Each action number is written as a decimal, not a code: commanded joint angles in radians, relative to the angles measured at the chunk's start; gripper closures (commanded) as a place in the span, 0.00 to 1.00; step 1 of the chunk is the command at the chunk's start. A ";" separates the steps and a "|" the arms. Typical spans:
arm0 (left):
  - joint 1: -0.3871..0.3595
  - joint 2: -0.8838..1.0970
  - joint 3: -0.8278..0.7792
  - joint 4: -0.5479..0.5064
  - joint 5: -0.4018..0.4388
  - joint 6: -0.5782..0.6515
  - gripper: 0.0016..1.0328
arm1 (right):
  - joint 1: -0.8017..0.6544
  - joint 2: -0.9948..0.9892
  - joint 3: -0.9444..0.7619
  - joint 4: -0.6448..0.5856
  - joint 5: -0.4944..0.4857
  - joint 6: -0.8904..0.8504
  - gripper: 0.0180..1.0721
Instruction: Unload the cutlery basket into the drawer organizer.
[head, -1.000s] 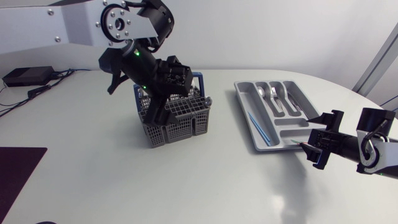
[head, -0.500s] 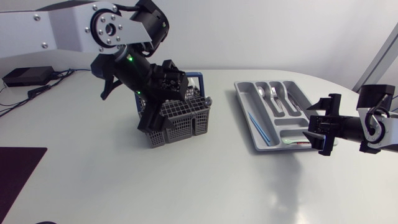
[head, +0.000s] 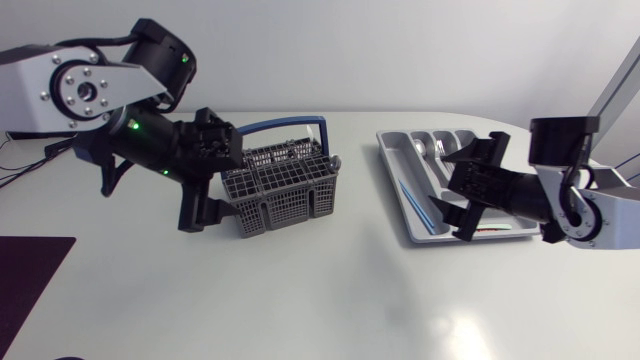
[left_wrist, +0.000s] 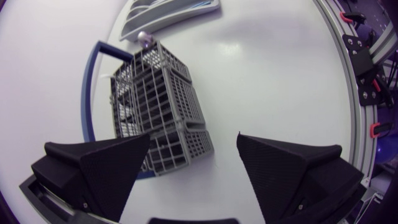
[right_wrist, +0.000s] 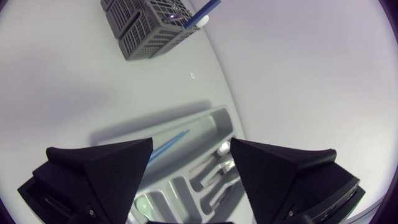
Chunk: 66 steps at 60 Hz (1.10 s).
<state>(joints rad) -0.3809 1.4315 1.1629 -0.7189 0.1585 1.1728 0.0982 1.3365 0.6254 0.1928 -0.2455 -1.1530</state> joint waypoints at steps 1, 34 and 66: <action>0.054 -0.040 -0.072 0.022 0.003 -0.058 0.16 | 0.086 0.067 0.023 0.045 0.041 0.151 0.46; 0.272 0.129 -0.243 0.472 0.006 -0.190 0.79 | 0.319 0.469 0.246 0.272 0.137 0.412 0.91; 0.275 0.273 -0.195 0.681 0.038 -0.302 0.79 | 0.396 0.593 0.324 0.390 0.132 0.475 0.91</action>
<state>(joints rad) -0.1112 1.6882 0.9436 -0.0521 0.1783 0.8948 0.4774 1.9396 0.9718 0.5610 -0.0910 -0.7021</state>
